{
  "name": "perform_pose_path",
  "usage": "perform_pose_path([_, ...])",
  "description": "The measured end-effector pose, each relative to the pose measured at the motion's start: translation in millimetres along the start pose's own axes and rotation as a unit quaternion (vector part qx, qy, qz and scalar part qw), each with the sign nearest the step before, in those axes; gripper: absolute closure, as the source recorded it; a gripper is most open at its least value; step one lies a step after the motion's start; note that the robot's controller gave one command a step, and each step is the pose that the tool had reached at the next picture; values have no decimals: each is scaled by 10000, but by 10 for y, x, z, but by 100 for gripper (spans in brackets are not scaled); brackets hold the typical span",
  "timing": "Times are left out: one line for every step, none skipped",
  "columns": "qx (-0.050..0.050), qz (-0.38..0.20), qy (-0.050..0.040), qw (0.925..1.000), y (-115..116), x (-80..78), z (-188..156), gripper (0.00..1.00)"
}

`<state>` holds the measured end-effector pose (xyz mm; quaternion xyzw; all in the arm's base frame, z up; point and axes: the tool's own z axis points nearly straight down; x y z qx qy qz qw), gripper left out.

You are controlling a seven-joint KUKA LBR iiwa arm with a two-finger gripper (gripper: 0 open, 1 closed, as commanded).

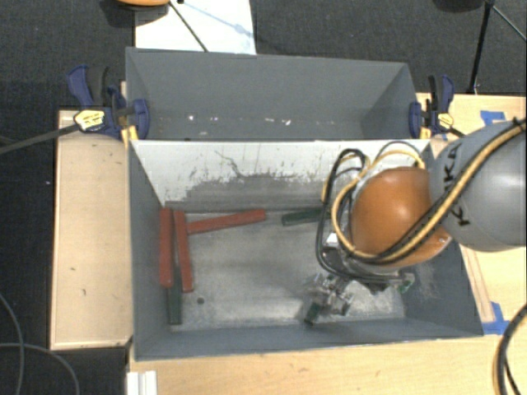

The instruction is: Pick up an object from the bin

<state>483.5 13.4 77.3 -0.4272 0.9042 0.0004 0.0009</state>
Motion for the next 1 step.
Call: perform_pose_path([2,-6,-1,10000,-346,-110,-1275,100])
